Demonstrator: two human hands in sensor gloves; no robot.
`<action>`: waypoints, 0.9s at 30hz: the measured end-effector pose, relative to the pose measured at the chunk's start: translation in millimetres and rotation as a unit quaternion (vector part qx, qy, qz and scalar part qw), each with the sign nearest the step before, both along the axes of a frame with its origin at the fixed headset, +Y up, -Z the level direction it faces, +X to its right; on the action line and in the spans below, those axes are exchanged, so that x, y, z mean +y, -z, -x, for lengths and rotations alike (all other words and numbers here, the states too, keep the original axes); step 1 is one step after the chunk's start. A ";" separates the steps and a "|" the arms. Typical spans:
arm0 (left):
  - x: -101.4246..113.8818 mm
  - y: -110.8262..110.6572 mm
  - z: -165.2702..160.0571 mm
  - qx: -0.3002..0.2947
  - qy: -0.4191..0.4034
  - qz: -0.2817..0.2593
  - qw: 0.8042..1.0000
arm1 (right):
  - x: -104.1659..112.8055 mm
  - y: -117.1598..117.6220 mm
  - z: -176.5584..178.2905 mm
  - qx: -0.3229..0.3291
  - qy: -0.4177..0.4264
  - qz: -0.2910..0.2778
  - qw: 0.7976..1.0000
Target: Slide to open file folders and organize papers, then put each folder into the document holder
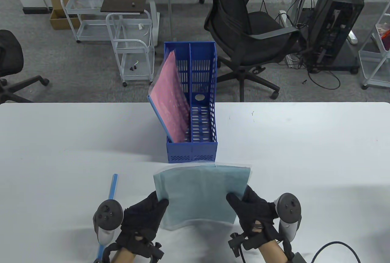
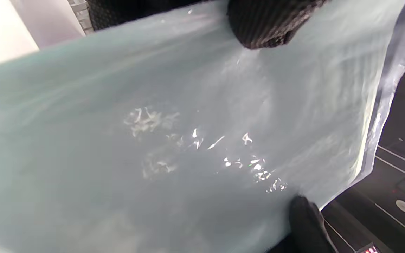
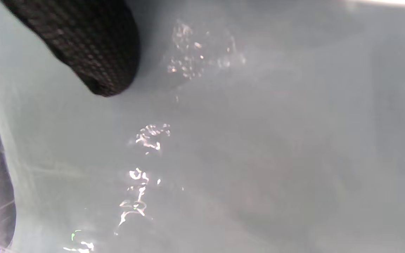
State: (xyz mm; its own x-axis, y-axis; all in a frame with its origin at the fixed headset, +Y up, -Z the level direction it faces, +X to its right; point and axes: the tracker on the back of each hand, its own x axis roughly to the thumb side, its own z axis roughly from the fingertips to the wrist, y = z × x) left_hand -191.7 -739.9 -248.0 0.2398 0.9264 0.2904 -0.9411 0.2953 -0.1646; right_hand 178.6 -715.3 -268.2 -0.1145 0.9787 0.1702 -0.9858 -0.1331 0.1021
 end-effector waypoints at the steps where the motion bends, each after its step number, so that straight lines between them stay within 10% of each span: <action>1: -0.7 1.2 1.2 -0.006 0.000 0.008 1.000 | 1.4 0.4 -0.9 0.004 -0.007 0.001 1.000; 11: 10.1 -6.5 0.8 -0.015 -0.032 -0.044 0.998 | 19.6 -12.1 2.7 -0.006 -0.002 -0.082 0.997; 18: -11.3 3.3 -8.3 -0.027 -0.009 0.019 0.999 | -17.5 -1.4 13.6 0.031 0.074 0.050 0.996; 27: -11.5 6.2 1.2 -0.015 -0.010 0.039 0.999 | -5.5 -4.8 9.8 -0.008 0.013 0.004 1.000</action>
State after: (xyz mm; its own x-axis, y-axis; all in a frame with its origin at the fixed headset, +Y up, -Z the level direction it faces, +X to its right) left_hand -192.8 -751.5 -254.2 0.2142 0.9507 0.2241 -0.9408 0.2625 -0.2144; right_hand 168.8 -720.8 -263.3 -0.0917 0.9826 0.1616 -0.9904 -0.1069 0.0877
